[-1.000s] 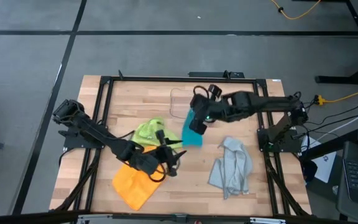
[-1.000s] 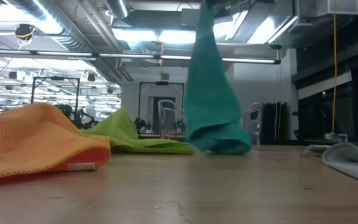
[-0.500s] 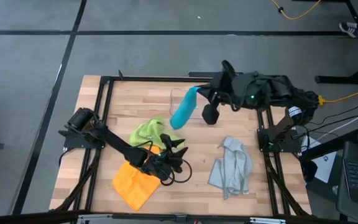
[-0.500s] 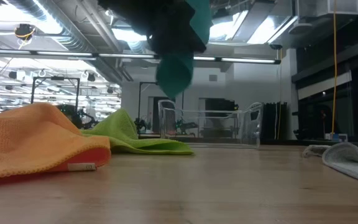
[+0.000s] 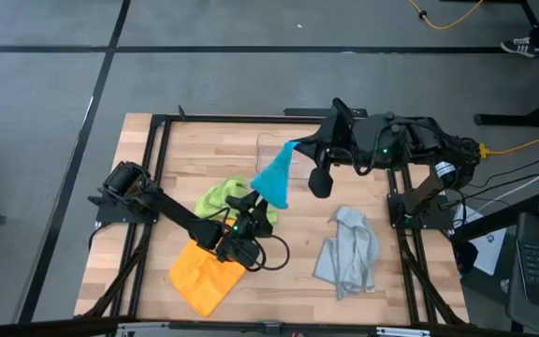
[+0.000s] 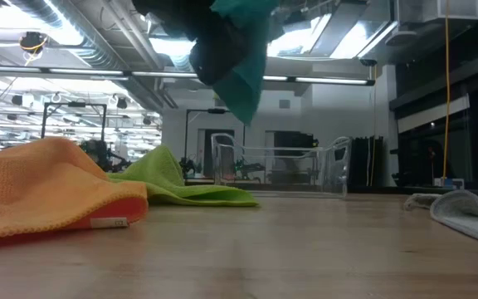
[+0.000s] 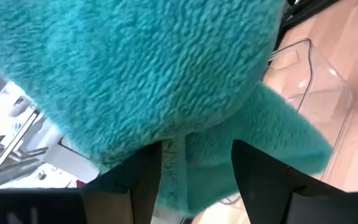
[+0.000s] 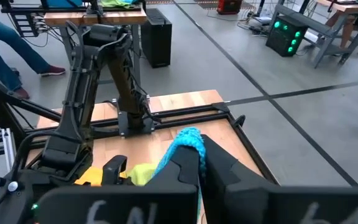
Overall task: Fold microfiber towels
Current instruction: Fold the blue towel
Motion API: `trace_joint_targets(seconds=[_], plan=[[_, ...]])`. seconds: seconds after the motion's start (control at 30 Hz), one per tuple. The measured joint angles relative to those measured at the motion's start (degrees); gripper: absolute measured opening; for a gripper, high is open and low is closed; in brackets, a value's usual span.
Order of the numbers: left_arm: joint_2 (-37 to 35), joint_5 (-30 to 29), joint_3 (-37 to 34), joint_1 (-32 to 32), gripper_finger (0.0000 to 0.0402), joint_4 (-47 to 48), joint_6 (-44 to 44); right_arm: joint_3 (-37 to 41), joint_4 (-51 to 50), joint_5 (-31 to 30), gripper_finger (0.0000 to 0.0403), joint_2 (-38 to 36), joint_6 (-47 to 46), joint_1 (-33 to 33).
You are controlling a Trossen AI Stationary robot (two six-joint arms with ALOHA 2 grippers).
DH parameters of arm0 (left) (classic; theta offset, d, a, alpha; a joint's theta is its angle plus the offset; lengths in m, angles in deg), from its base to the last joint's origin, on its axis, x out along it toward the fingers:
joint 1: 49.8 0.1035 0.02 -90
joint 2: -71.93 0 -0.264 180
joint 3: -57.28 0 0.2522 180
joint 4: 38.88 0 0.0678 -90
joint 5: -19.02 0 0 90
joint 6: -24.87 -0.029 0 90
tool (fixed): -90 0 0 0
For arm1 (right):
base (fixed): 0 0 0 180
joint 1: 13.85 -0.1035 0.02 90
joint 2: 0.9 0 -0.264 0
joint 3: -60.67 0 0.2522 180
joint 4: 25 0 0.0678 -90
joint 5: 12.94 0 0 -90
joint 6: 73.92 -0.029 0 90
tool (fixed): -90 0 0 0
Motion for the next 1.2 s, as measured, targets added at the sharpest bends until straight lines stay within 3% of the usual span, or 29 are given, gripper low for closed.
trace_joint_targets(seconds=[0.23, 0.37, 0.63, 0.97, 1.2], plan=[[-0.3, -0.1, 0.3, -0.3, 0.0187, -0.7, -1.1, 0.0, 0.0, -0.1, 0.0000, 0.1, -0.2, 0.3], [-0.3, 0.3, 2.4, 1.4, 0.0187, -0.8, -1.1, 0.0, 0.1, 4.4, 0.0000, 0.7, -0.5, 0.3], [-0.3, 8.2, 7.5, 3.7, 0.0186, -0.7, -2.3, 0.1, 0.6, 5.6, 0.0000, 1.7, -0.2, 0.9], [-0.3, 3.6, 16.7, -0.1, 0.0153, -0.7, -12.0, 0.1, -1.8, 5.4, 0.0000, 1.7, -0.2, 1.7], [-0.3, -0.1, 23.5, -5.0, 0.0151, -0.7, -15.9, 0.1, -9.0, -3.1, 0.0000, 1.7, -2.7, 1.7]])
